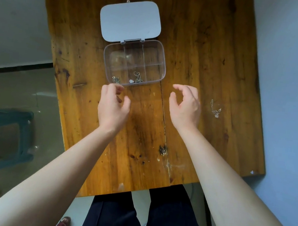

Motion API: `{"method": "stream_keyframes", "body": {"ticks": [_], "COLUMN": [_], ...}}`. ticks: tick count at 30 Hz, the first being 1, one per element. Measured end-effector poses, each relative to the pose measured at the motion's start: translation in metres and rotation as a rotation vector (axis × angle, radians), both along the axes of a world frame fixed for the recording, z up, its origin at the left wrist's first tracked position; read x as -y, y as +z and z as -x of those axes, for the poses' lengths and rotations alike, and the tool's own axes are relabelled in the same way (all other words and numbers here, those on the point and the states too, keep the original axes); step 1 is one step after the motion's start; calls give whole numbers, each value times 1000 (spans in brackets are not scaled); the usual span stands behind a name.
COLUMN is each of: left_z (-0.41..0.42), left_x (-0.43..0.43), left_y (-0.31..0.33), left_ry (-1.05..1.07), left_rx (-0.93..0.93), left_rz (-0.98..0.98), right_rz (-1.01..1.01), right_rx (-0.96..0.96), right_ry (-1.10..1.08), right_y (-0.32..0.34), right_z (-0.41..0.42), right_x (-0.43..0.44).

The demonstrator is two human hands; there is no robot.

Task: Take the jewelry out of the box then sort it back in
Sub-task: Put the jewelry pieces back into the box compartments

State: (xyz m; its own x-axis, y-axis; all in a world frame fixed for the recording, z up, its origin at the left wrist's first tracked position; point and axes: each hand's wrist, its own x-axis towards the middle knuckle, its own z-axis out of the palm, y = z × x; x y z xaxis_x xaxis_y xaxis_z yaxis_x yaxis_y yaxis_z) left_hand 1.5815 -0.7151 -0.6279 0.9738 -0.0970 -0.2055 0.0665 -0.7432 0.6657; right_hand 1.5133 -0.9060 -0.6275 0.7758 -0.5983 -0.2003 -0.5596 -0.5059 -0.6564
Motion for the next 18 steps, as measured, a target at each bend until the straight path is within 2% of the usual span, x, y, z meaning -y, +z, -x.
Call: {"method": "stream_keyframes", "body": {"ticks": [4,6,10,13,18], "left_z": [29,39,45,47,47], "left_x": [29,48,84,106,123], "left_y": [-13,-19,-24,-24,-24], "left_ry": [-401,-525,-601,-646,-779], "left_rx": [-55,-82,-145,-134,-49], "left_rz": [-101,-145,-165,-173,-255], "right_rz": [191,223,209,157,133], "right_rx": [-366,-452,-483,-475,-309], "right_ry": [-103,-170,-232,-201,-106], "right_y": [-16,-18,-24,-28,-36], "right_z": [44,60,78,82,88], "right_x": [29,45,71,83,91]}}
